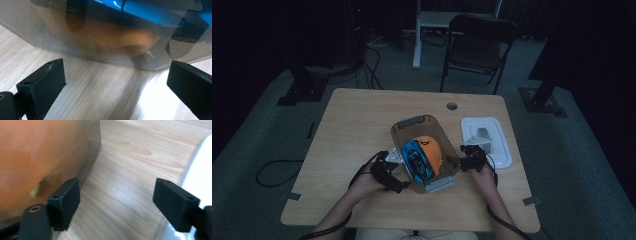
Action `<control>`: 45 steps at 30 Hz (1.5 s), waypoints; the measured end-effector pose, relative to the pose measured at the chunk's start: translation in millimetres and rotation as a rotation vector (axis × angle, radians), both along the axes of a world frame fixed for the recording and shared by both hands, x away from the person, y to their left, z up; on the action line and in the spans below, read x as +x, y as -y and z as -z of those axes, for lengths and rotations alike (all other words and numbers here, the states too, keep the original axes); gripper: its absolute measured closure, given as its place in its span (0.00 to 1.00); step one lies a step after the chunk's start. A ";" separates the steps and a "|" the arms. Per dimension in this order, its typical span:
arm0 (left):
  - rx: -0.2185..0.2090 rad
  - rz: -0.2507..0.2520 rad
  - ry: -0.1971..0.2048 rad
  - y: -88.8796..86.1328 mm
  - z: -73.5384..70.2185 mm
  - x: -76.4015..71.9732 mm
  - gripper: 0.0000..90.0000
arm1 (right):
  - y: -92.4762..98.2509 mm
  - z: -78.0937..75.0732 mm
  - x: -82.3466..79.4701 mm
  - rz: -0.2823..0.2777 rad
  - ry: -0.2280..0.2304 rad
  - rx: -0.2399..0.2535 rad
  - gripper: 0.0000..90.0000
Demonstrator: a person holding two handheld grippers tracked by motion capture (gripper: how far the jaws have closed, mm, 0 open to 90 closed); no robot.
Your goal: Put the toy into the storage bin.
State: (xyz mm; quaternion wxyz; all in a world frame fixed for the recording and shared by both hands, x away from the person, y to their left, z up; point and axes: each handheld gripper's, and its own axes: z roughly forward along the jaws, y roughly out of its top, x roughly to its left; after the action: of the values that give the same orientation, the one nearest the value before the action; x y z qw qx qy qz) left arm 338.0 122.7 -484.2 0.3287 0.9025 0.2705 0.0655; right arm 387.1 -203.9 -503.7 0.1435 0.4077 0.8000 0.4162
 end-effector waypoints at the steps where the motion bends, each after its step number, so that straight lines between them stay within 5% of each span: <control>1: -0.004 0.001 0.001 -0.5 0.5 0.0 0.03 | 2.7 -2.9 -1.5 0.004 0.007 0.007 0.22; 5: -0.036 -0.020 0.000 -5.0 2.0 0.6 0.03 | 16.3 -15.1 -8.0 0.072 0.052 0.012 0.18; 9: -0.050 -0.036 -0.002 -10.5 4.1 1.8 0.03 | 37.2 -21.3 -9.1 0.161 0.025 0.064 0.14; 17: -0.055 -0.067 0.001 -21.1 9.3 3.0 0.03 | 67.4 -17.2 -9.1 0.291 0.001 0.005 0.14; 23: -0.062 -0.086 0.007 -28.2 11.0 2.3 0.03 | 80.0 -9.9 -8.9 0.402 0.027 -0.062 0.25; 31: -0.064 -0.085 0.001 -25.6 17.2 3.3 0.03 | 82.1 -2.2 -0.1 0.430 0.030 -0.110 0.39; 37: -0.072 -0.105 0.008 -28.5 18.8 2.9 0.03 | 81.1 1.3 17.4 0.438 -0.011 -0.115 0.41; 45: -0.076 -0.106 0.010 -29.8 18.6 1.9 0.03 | 80.1 5.3 23.9 0.442 -0.035 -0.113 0.74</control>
State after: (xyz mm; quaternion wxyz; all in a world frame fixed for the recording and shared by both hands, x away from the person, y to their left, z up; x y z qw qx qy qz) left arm 339.9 152.5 -502.8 0.3601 0.8735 0.3184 0.0772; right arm 411.0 -284.0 -508.9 0.2398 0.5717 0.7155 0.3221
